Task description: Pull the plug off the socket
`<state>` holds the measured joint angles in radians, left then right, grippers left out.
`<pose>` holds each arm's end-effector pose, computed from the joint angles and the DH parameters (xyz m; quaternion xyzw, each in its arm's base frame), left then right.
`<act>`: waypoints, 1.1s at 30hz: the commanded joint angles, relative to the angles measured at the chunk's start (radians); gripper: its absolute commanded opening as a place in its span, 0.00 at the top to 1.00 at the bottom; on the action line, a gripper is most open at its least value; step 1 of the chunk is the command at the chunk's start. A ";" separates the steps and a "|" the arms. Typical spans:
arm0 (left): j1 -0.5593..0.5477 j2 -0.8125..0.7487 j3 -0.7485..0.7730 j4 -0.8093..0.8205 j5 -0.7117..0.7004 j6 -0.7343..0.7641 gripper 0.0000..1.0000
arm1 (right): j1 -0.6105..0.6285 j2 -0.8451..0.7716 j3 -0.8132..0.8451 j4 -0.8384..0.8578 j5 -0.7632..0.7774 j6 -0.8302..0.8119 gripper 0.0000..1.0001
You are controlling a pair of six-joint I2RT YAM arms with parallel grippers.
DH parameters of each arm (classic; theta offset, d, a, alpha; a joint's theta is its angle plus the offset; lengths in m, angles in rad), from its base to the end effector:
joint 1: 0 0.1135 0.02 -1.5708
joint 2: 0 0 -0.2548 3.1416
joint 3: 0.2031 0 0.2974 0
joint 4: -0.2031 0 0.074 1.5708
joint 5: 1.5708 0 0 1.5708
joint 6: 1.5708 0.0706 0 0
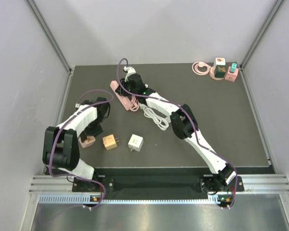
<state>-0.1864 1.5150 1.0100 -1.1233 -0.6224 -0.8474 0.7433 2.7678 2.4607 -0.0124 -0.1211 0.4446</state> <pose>0.2849 -0.0119 0.1483 -0.3005 0.9029 0.2796 0.1275 0.5021 0.4731 0.1304 -0.1554 0.7948 0.3678 0.4570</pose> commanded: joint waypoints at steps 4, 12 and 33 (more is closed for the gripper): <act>-0.005 0.079 0.032 0.023 -0.014 0.034 0.84 | 0.008 -0.042 -0.012 0.040 0.021 -0.027 0.92; -0.007 0.016 0.021 0.019 -0.037 0.001 0.25 | 0.001 -0.043 -0.019 0.051 0.020 -0.018 0.91; -0.005 -0.454 0.102 0.192 0.259 0.241 0.02 | -0.027 -0.056 0.004 0.029 -0.029 -0.020 0.37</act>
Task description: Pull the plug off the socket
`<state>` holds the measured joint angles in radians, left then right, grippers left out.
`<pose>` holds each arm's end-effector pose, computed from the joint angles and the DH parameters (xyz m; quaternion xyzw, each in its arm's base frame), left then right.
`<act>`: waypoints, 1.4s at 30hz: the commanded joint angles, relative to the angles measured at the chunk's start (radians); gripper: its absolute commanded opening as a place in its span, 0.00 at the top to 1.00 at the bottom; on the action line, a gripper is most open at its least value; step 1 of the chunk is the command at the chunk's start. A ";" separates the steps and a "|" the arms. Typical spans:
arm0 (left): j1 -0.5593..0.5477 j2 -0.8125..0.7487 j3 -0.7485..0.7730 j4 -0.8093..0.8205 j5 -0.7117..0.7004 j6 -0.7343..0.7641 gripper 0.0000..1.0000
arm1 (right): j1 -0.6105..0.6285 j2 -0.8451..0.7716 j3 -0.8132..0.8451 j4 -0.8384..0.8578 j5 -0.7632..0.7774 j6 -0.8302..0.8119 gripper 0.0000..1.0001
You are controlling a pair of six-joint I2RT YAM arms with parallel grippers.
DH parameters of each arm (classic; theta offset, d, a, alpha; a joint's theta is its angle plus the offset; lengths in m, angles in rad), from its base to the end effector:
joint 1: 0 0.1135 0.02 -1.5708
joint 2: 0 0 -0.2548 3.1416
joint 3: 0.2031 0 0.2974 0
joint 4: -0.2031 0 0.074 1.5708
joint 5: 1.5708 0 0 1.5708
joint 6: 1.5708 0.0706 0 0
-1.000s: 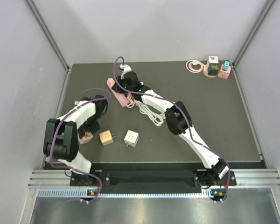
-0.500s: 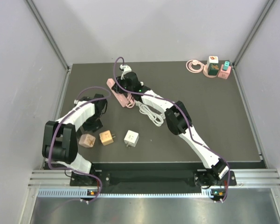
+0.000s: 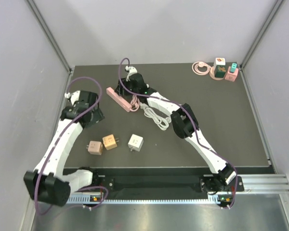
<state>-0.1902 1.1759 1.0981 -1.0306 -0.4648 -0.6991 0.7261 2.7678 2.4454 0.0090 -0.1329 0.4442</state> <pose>0.2792 -0.0215 0.2631 -0.2895 0.9034 0.1065 0.2977 0.5093 0.4648 0.1268 -0.1520 0.7935 0.3689 0.4595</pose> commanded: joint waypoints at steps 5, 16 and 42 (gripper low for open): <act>-0.002 -0.265 -0.052 0.224 0.253 0.124 0.02 | -0.027 -0.151 0.054 -0.104 -0.057 -0.032 0.25; -0.002 -0.375 -0.078 0.230 0.272 0.076 0.02 | -0.037 -0.598 -0.291 -0.357 -0.015 -0.096 0.06; -0.126 -0.112 -0.091 1.004 1.079 -0.088 0.11 | -0.543 -1.530 -1.392 -0.445 0.076 0.018 0.00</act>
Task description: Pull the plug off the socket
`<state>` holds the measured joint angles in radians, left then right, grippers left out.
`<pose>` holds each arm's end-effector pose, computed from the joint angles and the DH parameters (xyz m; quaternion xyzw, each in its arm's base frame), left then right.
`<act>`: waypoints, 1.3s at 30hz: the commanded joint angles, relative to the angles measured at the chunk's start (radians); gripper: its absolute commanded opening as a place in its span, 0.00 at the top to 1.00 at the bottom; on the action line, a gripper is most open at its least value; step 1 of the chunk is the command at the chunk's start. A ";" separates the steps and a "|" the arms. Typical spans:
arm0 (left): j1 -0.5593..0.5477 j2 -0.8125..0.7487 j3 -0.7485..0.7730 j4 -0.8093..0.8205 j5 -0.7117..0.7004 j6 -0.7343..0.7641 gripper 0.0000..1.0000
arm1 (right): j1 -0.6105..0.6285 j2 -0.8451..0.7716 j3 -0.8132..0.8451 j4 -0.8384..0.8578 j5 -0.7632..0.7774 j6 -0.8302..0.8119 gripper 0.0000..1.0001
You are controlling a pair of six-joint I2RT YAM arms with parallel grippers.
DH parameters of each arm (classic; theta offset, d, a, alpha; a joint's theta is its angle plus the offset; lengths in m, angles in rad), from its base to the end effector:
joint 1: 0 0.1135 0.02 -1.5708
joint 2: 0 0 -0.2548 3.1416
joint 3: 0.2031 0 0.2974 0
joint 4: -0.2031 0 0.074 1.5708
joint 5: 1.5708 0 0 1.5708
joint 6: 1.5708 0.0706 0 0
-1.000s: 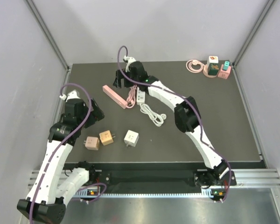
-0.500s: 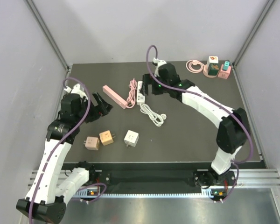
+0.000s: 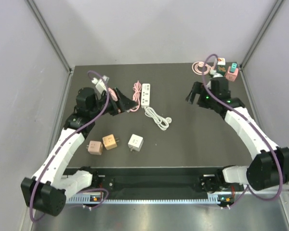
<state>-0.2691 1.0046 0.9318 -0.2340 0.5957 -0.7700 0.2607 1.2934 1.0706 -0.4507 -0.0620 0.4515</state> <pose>0.2830 -0.1191 0.3272 -0.0232 0.7902 -0.4859 0.3727 0.3472 0.0971 0.2626 0.0724 0.8978 0.1773 0.3966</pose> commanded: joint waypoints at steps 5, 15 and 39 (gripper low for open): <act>-0.104 0.248 0.174 0.367 -0.028 -0.031 0.13 | -0.261 -0.062 -0.024 0.063 0.008 0.019 0.00; -0.194 0.690 0.498 0.683 0.015 -0.012 0.16 | -0.443 0.090 0.051 0.239 0.117 0.076 0.00; -0.289 1.307 0.782 0.817 0.018 0.225 0.23 | -0.549 0.949 0.822 0.457 0.185 -0.011 0.08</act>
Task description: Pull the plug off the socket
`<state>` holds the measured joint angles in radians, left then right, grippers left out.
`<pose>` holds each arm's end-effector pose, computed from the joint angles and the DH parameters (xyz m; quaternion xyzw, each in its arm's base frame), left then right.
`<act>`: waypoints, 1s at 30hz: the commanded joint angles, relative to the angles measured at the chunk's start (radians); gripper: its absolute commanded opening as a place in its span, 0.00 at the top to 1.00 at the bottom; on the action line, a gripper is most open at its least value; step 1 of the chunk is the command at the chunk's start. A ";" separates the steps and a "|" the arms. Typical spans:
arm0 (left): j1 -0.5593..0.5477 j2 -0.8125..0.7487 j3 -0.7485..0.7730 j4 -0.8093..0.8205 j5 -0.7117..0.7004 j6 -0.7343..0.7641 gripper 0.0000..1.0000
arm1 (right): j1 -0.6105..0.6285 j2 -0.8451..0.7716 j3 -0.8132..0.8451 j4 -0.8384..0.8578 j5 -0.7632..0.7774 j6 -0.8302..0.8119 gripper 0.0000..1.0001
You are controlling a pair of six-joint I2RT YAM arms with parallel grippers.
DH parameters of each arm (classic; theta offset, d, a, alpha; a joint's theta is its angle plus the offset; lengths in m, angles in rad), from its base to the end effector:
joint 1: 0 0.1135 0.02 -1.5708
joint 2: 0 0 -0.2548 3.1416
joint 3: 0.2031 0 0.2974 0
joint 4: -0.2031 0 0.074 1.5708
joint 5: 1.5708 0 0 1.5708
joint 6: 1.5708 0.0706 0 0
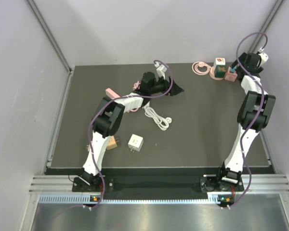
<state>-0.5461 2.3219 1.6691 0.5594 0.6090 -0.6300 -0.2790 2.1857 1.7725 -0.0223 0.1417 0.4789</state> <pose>0.4858 -0.3425 0.1582 0.1721 0.7132 -0.5408 0.4115 0.5628 -0.1716 0.1989 0.3465 0.7673 -0.0059 0.5396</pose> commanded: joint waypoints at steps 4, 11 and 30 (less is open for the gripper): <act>-0.025 0.020 0.064 -0.007 -0.014 0.118 0.23 | -0.011 0.115 0.188 0.050 -0.047 -0.060 0.09; -0.037 0.048 0.096 0.004 0.003 0.101 0.23 | -0.009 0.158 0.205 0.056 -0.060 -0.106 0.15; -0.040 0.088 0.155 -0.033 0.043 0.093 0.24 | 0.015 0.220 0.292 -0.056 -0.064 -0.134 0.51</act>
<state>-0.5823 2.3882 1.7687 0.5167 0.6178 -0.5468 -0.2707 2.3894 2.0148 -0.0536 0.0471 0.3660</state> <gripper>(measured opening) 0.764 0.506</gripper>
